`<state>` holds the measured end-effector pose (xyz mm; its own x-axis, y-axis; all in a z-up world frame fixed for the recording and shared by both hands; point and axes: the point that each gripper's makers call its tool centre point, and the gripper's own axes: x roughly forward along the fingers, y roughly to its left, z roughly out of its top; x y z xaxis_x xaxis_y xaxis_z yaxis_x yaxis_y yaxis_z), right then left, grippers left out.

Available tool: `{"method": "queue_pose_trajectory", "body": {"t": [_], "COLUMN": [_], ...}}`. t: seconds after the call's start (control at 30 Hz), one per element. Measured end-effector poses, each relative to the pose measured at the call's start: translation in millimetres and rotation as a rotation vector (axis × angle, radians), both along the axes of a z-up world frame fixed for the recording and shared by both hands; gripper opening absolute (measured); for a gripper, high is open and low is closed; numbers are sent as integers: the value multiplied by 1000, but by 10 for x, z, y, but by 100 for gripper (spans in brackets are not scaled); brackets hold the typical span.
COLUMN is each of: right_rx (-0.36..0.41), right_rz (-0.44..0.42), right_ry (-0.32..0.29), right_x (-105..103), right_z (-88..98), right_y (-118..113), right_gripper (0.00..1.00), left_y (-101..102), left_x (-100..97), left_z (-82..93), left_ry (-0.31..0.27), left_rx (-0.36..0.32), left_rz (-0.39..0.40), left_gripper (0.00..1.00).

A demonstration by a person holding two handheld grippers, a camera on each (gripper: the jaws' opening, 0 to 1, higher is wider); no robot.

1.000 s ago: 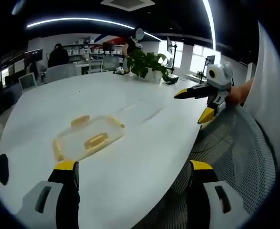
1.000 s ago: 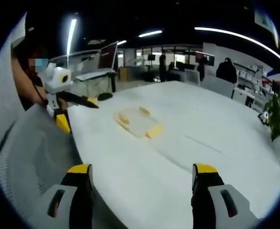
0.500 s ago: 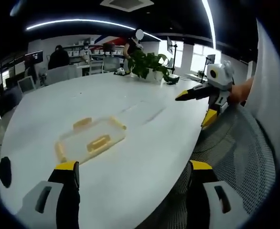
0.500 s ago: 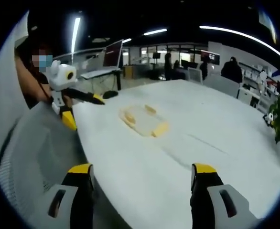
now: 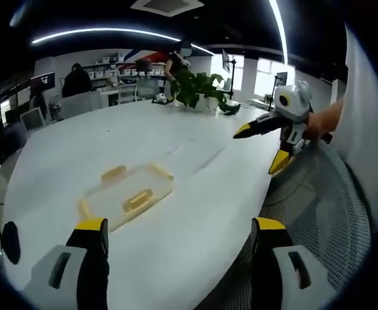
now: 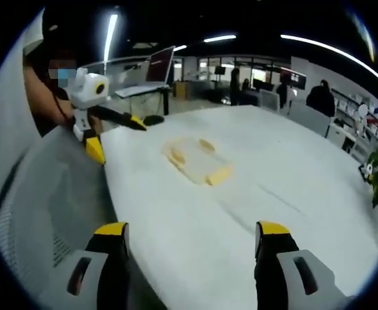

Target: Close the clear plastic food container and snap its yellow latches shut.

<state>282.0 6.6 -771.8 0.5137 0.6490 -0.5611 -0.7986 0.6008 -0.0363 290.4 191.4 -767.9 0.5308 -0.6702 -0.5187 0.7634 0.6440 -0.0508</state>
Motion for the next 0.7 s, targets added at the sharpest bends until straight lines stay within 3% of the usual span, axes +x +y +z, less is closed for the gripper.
{"method": "queue_pose_trajectory", "body": {"t": [0.7], "right_rx": [-57], "right_rz": [74], "right_ry": [-6], "right_x": [207], "right_z": [2], "right_y": [93], "right_gripper": [76], "left_y": [93], "left_x": [208], "left_z": [-40], "left_ry": [-8], "left_rx": [13], "left_rz": [-1], "left_gripper": [90]}}
